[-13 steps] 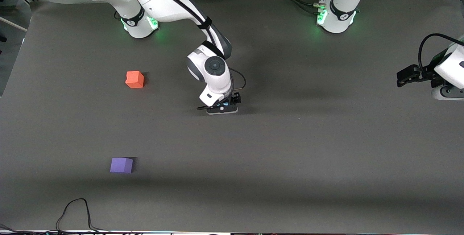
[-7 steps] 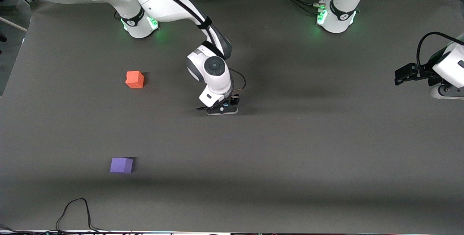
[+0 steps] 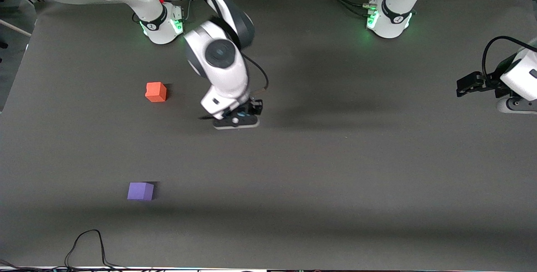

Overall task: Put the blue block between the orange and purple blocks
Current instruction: 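Carry the blue cube with the right gripper past the orange cube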

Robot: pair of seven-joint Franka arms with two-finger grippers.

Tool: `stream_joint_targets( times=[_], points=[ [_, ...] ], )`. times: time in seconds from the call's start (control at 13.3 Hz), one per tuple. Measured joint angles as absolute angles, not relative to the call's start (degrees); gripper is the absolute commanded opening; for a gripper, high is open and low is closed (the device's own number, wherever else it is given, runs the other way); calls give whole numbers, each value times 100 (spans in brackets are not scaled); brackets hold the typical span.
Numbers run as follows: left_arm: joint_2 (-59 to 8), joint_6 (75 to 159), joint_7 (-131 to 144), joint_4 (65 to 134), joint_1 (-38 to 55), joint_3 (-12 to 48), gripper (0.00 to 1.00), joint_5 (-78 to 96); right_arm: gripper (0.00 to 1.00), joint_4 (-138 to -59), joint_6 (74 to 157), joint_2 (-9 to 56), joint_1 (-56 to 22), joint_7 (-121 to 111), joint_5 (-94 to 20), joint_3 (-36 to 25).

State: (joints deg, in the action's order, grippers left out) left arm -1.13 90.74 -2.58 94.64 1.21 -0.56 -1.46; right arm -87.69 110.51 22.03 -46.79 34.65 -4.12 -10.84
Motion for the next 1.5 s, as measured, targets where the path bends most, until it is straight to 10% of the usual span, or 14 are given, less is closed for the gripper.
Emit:
stream_joint_targets(
  times=[0.38, 0.9, 1.35, 1.5],
  points=[
    [-112, 9074, -257, 9464, 151, -32, 100, -145, 33, -7032, 9297, 1877, -4167, 3077, -781, -1111],
    [-112, 9074, -264, 9445, 158, -31, 100, -145, 33, -7104, 8768, 1704, -3652, 2088, -781, -1661],
    [-112, 9074, -264, 9442, 160, -33, 100, -145, 33, -8647, 8789, 412, 178, 1270, -321, 1346],
    [-112, 9074, -264, 9442, 160, -33, 100, -145, 33, -9254, 9056, 83, 542, 1031, -306, 1488]
  ],
)
